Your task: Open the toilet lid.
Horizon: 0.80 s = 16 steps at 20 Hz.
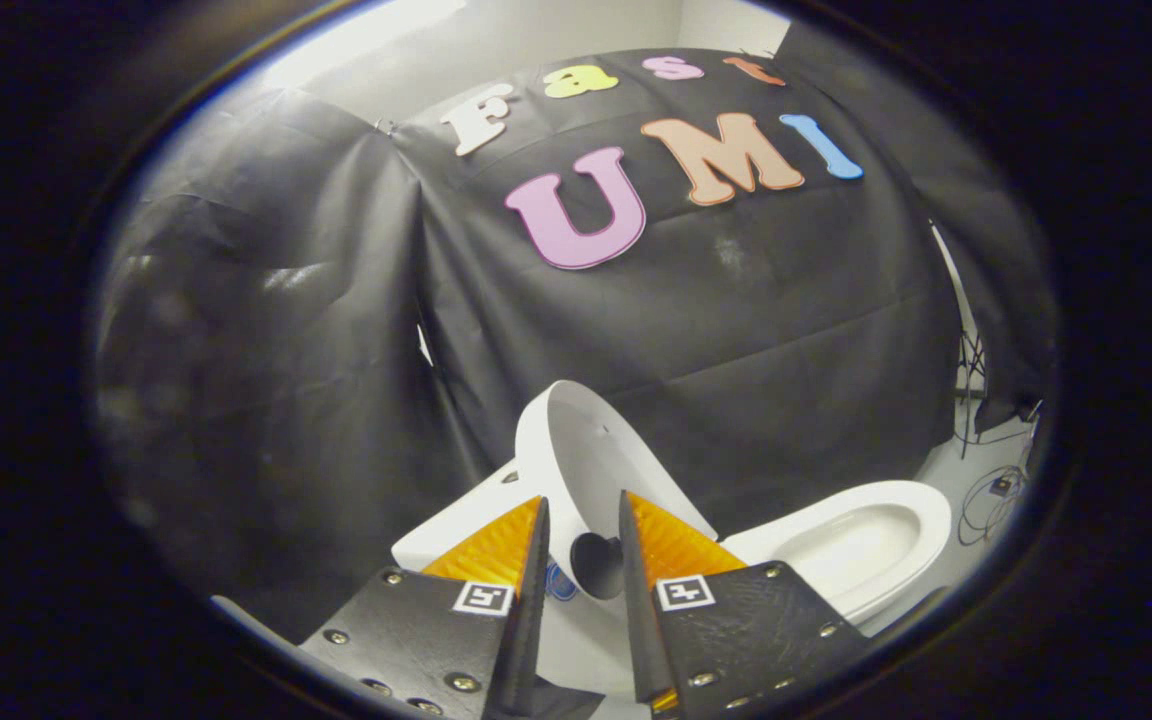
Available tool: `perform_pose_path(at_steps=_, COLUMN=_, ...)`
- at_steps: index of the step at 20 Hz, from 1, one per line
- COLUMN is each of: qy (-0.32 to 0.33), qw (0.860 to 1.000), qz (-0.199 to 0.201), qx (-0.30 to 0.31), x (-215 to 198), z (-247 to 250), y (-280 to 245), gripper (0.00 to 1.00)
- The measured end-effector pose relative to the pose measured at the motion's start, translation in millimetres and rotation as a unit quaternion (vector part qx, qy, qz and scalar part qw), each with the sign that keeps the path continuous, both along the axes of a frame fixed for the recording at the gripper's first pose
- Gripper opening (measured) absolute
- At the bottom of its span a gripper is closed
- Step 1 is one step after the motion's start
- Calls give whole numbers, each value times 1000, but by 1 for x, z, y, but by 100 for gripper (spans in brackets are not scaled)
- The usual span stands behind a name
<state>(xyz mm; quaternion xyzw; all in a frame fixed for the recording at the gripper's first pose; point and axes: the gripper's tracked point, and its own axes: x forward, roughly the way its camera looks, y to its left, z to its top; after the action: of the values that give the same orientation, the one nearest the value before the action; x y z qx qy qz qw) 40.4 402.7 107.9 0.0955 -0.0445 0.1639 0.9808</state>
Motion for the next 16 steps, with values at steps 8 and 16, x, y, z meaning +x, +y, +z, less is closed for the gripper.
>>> perform_pose_path(at_steps=8, qy=-3, qw=999, qz=-17, qx=-33, x=10, z=2, y=-49, gripper=59)
perform_pose_path(at_steps=16, qy=12, qw=995, qz=-42, qx=-86, x=42, z=-13, y=-101, gripper=64)
